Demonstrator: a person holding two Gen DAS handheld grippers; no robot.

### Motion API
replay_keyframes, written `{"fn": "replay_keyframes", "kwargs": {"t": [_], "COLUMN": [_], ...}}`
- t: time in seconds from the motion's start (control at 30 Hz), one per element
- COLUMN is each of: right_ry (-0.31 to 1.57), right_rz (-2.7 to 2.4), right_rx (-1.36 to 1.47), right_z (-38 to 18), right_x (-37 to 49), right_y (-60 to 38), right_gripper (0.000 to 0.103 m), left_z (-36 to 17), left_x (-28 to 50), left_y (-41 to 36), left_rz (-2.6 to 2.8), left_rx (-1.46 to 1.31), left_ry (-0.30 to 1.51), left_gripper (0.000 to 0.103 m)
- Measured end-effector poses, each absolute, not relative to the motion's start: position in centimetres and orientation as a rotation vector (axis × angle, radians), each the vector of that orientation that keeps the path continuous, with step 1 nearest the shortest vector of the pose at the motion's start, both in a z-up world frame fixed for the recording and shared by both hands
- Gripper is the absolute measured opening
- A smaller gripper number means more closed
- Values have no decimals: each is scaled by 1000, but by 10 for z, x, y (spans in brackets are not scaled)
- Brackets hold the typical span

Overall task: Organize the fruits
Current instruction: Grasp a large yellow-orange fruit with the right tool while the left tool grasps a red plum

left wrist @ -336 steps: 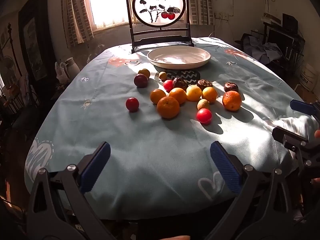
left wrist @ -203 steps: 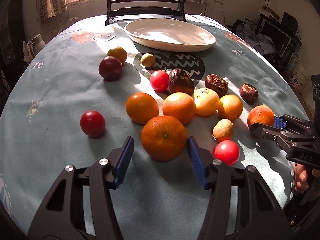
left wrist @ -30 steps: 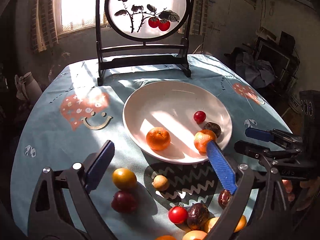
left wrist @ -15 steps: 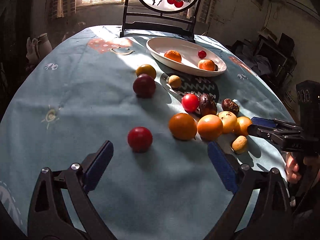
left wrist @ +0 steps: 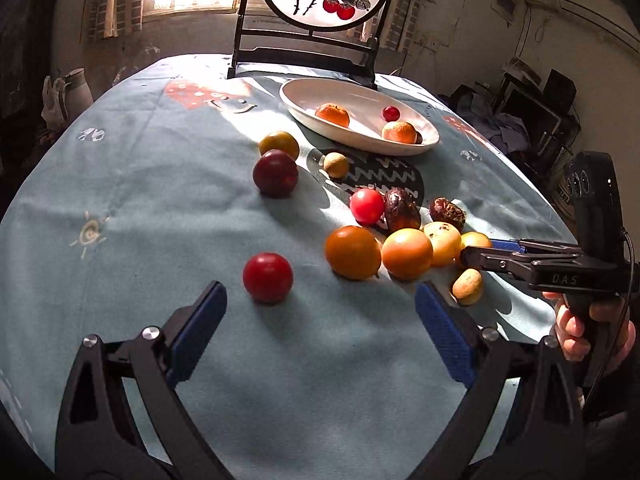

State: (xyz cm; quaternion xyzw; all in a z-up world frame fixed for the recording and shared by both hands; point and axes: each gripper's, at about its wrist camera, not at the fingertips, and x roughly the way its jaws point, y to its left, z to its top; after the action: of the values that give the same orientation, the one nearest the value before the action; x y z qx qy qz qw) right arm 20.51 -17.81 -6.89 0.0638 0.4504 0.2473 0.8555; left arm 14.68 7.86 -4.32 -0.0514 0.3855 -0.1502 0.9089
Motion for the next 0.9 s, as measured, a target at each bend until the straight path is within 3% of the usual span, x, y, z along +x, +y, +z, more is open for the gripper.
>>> {"fn": "replay_keyframes", "kwargs": {"t": [0.1, 0.23, 0.33, 0.4, 0.47, 0.7, 0.8, 0.9], "right_ry": [947, 936, 921, 925, 931, 931, 932, 934], "right_rz": [546, 572, 576, 575, 574, 573, 571, 569], "right_rx": [146, 230, 284, 293, 291, 293, 295, 299], "right_z": [-69, -70, -69, -69, -70, -70, -70, -70], "right_x": [204, 205, 205, 205, 206, 206, 206, 206], "right_y": [-179, -191, -200, -201, -200, -200, -201, -201], "right_gripper": [41, 41, 41, 41, 41, 41, 41, 41], "left_z": [-43, -45, -49, -52, -56, -60, -61, -61], "left_x": [148, 153, 162, 169, 175, 181, 185, 187], "left_y": [80, 90, 100, 105, 108, 98, 95, 93], "left_rz": [-308, -290, -267, -243, -249, -234, -222, -204], "left_rx": [-111, -171, -206, -209, -228, -168, -144, -119], "left_ry": [796, 803, 830, 853, 882, 922, 931, 937], "left_gripper": [97, 92, 75, 57, 48, 46, 35, 32]}}
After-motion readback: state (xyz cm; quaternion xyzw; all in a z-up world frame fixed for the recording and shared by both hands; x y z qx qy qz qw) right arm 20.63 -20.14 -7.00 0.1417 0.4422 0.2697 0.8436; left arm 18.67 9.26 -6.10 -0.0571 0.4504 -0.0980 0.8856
